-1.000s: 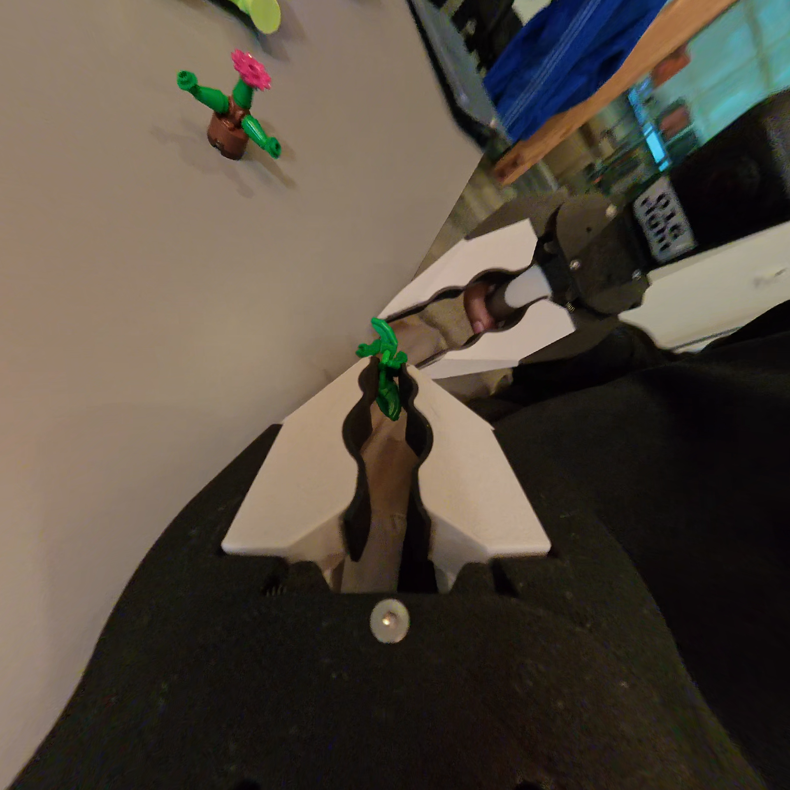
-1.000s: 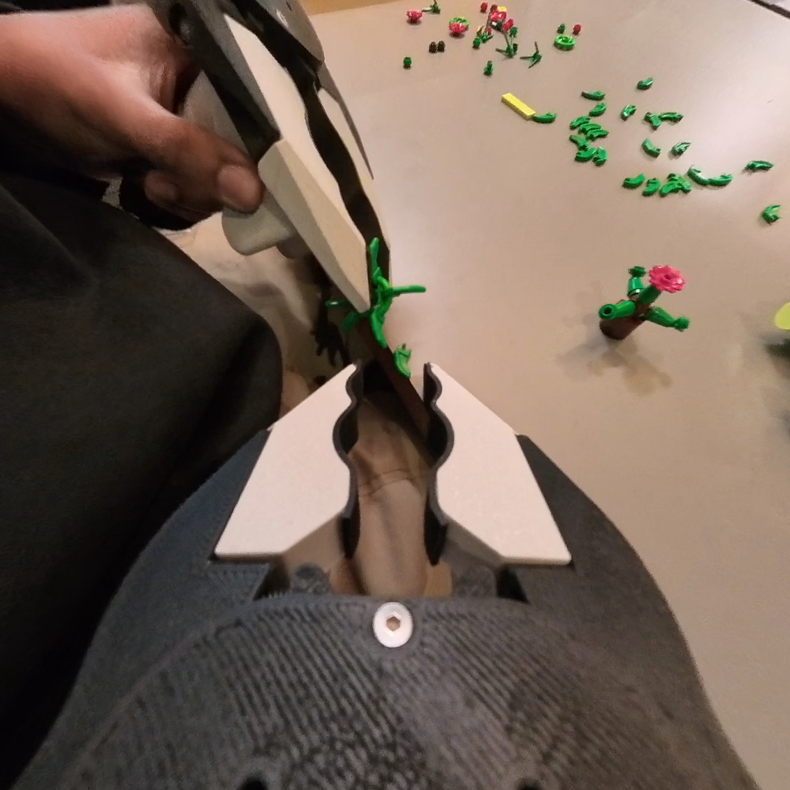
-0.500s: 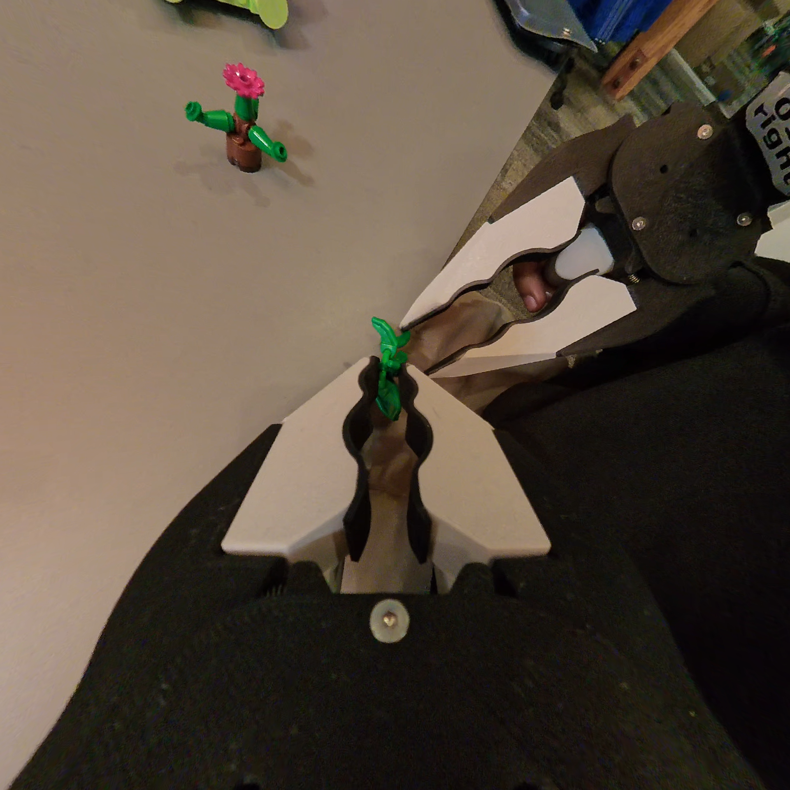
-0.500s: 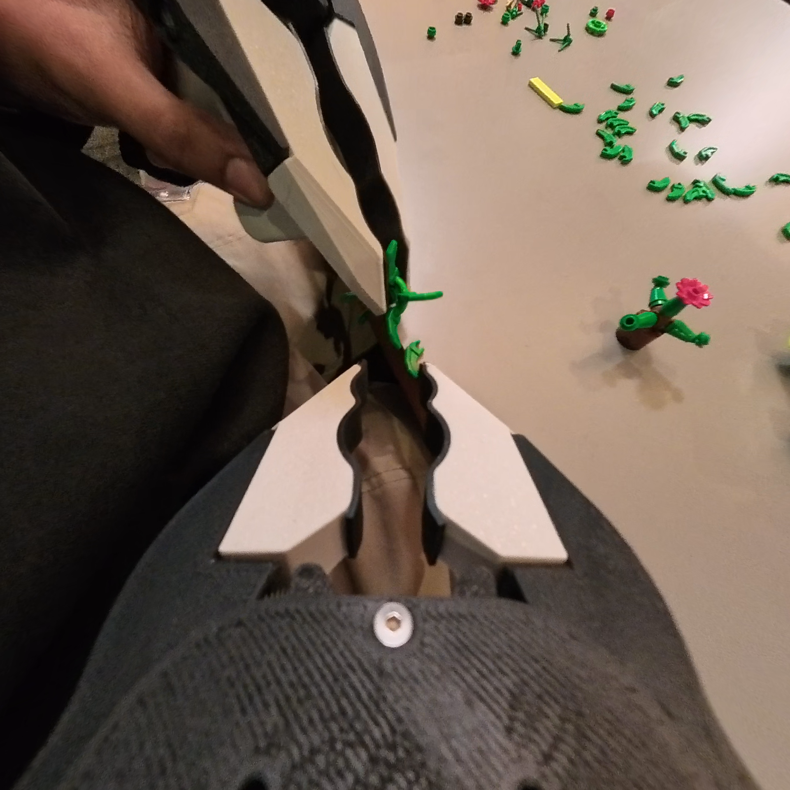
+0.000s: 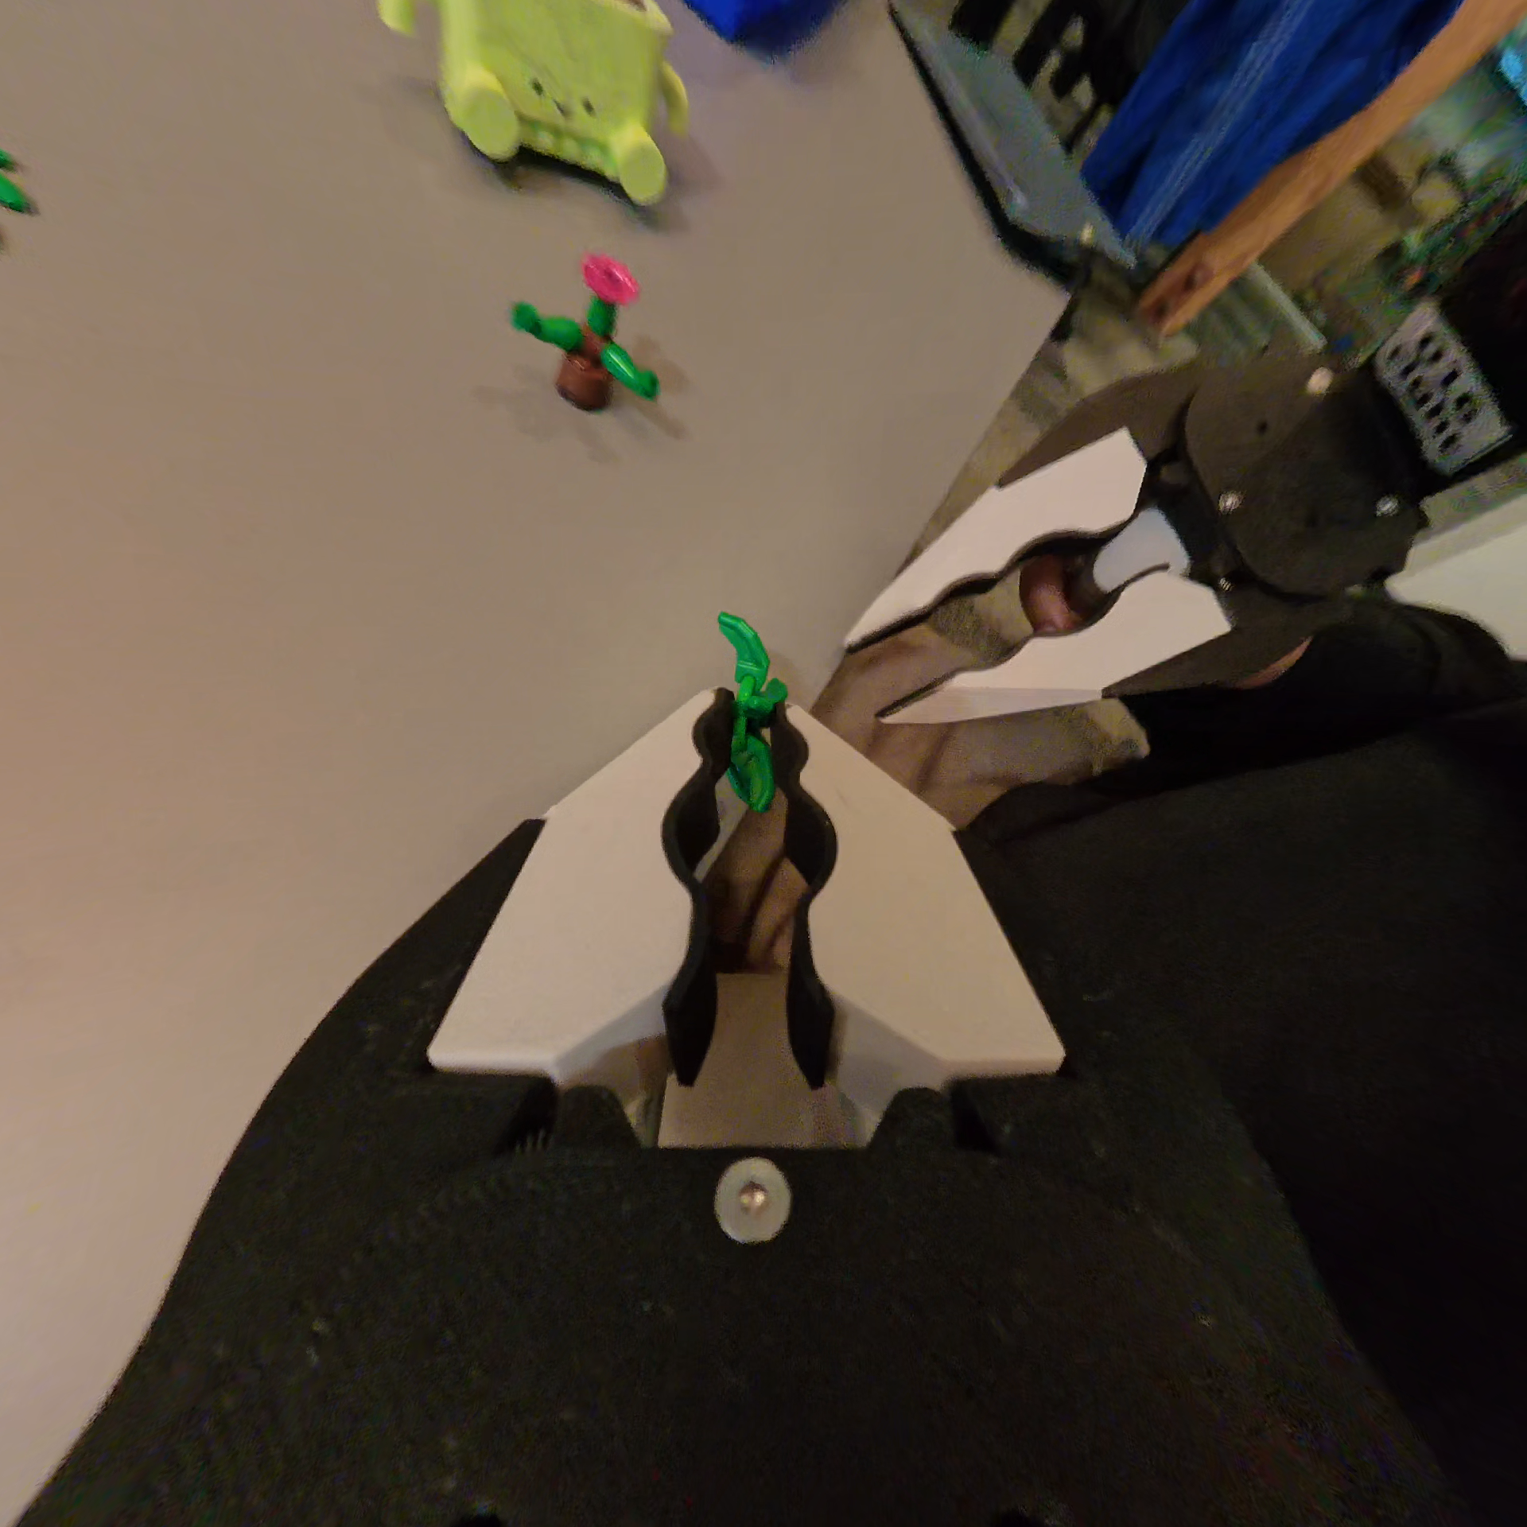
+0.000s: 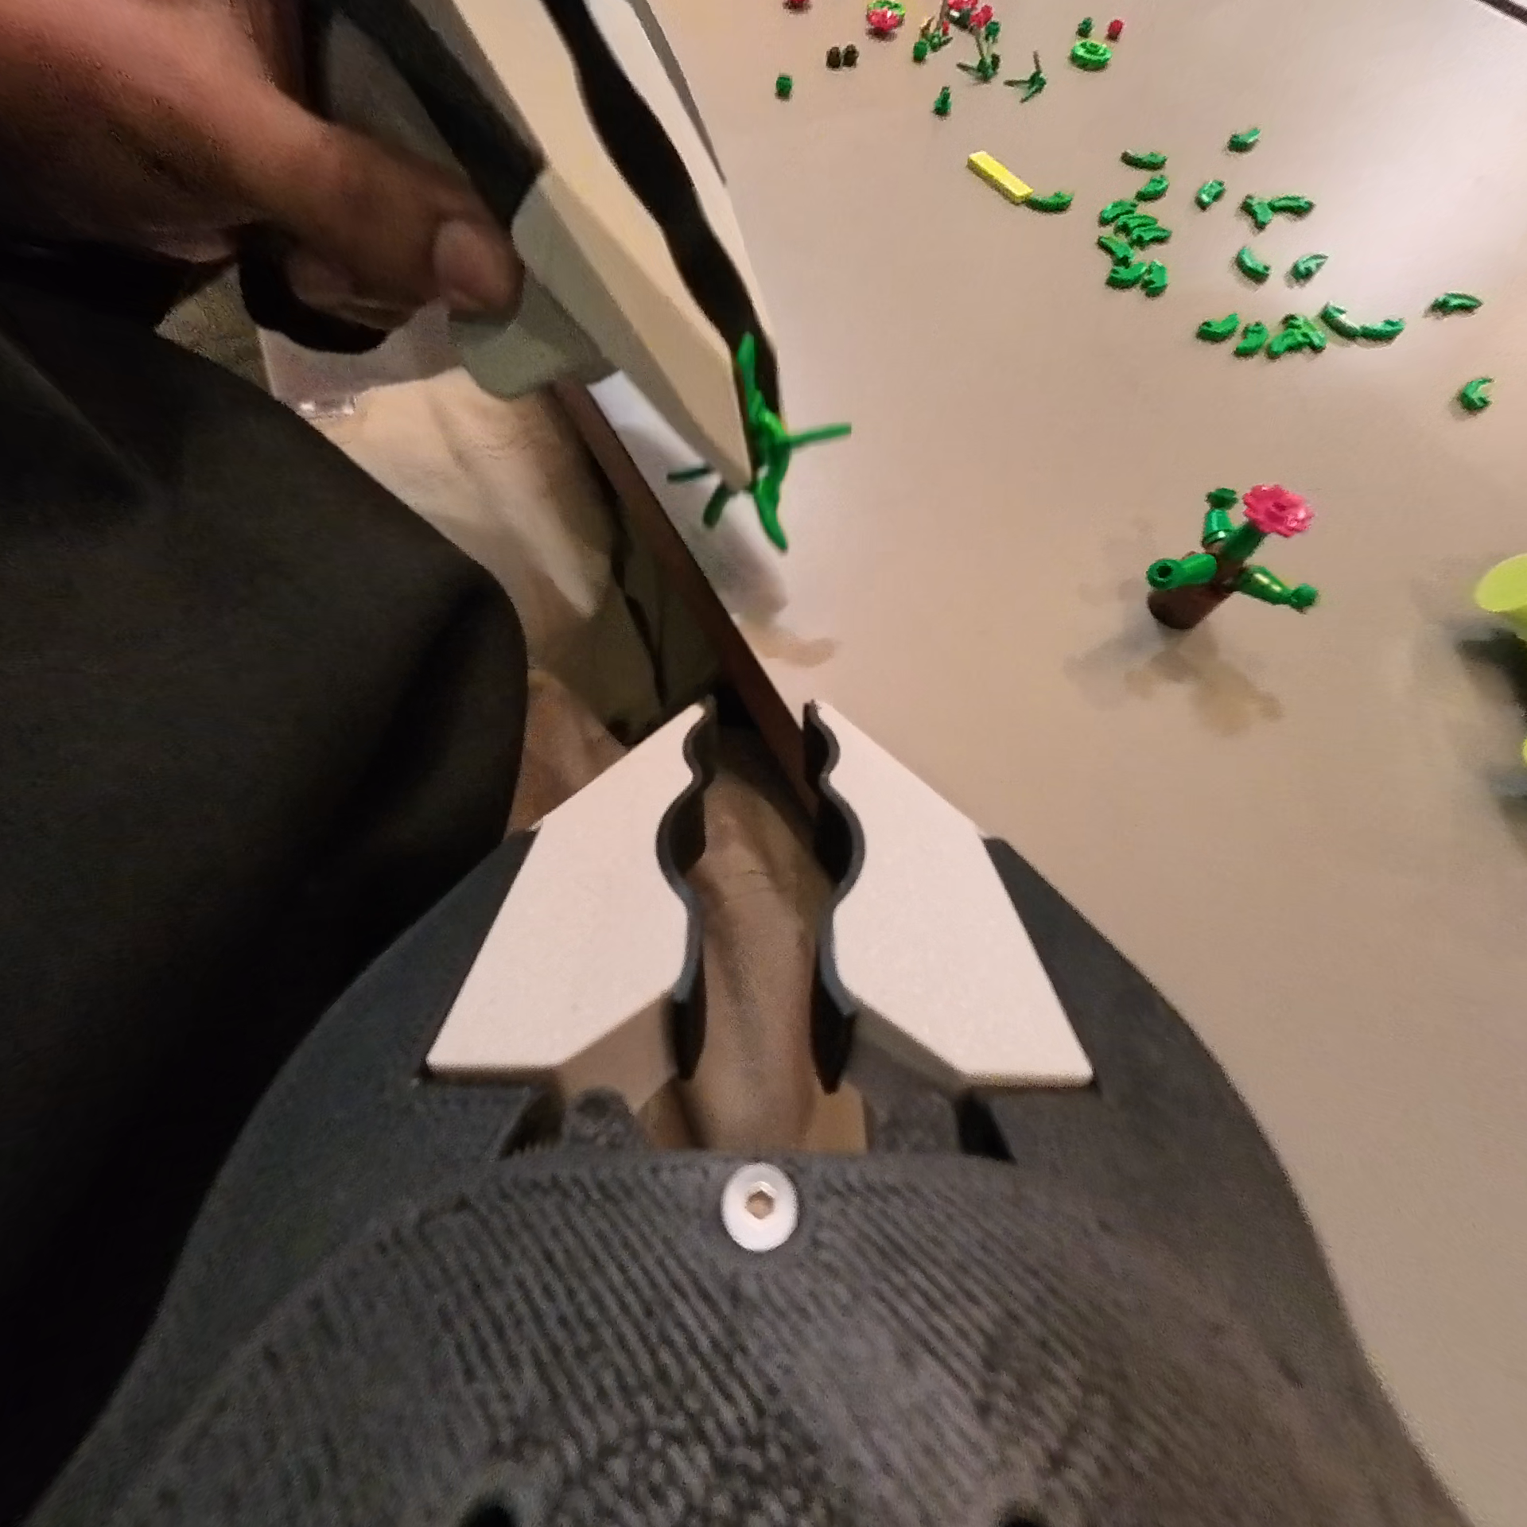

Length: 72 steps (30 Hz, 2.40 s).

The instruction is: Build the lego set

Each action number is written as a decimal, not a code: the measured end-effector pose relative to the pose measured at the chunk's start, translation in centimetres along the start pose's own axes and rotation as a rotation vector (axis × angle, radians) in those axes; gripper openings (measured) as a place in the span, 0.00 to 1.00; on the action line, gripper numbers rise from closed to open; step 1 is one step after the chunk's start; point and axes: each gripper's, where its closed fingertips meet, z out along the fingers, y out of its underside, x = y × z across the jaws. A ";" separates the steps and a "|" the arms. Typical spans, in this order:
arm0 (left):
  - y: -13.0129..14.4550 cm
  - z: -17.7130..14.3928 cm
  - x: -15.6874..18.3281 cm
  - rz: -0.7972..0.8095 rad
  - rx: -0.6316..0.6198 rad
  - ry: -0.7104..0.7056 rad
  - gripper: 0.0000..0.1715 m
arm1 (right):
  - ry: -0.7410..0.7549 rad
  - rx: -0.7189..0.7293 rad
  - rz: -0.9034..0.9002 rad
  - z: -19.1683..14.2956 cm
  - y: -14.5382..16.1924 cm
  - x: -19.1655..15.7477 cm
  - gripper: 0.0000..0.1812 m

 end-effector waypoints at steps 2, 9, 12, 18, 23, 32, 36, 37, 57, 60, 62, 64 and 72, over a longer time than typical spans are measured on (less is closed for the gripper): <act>-0.7 -1.1 -0.8 -0.034 0.037 0.002 0.04 | -0.012 0.015 0.035 -0.2 -0.1 0.1 0.11; -1.5 -3.4 -1.6 -0.041 0.081 -0.025 0.04 | -0.009 0.048 0.078 -1.5 -0.7 -0.2 0.10; -1.1 -4.3 -1.3 -0.038 0.101 -0.035 0.04 | 0.006 0.035 0.084 -2.1 -0.1 -0.9 0.10; 1.1 -6.1 0.6 -0.030 0.157 -0.042 0.04 | 0.002 0.024 0.135 -3.5 1.7 -4.3 0.10; 4.4 -7.5 2.9 -0.071 0.191 -0.035 0.04 | -0.017 0.009 0.176 -4.7 3.2 -8.3 0.09; 8.4 -10.4 5.6 -0.110 0.240 -0.048 0.04 | -0.019 -0.012 0.172 -6.0 3.7 -12.8 0.09; 9.3 -11.2 6.0 -0.125 0.271 -0.056 0.04 | -0.035 -0.039 0.147 -6.1 3.7 -13.9 0.09; 9.6 -11.3 6.1 -0.129 0.276 -0.058 0.04 | -0.035 -0.044 0.140 -6.2 3.7 -14.0 0.09; 14.6 -13.5 11.4 -0.256 0.389 0.054 0.04 | 0.025 -0.023 0.091 -6.8 4.0 -18.9 0.10; 14.6 -13.4 12.5 -0.257 0.414 0.076 0.04 | 0.115 0.036 0.036 -6.4 3.5 -17.5 0.13; 14.4 -13.3 12.9 -0.254 0.428 0.083 0.04 | 0.218 0.094 0.021 -5.2 3.6 -14.8 0.23; 14.1 -13.2 13.1 -0.251 0.445 0.089 0.04 | 0.316 0.137 0.065 -2.9 4.5 -11.0 0.29; 12.1 -13.6 9.0 -0.364 0.490 0.135 0.03 | 0.444 -0.195 0.365 17.2 26.4 3.7 0.14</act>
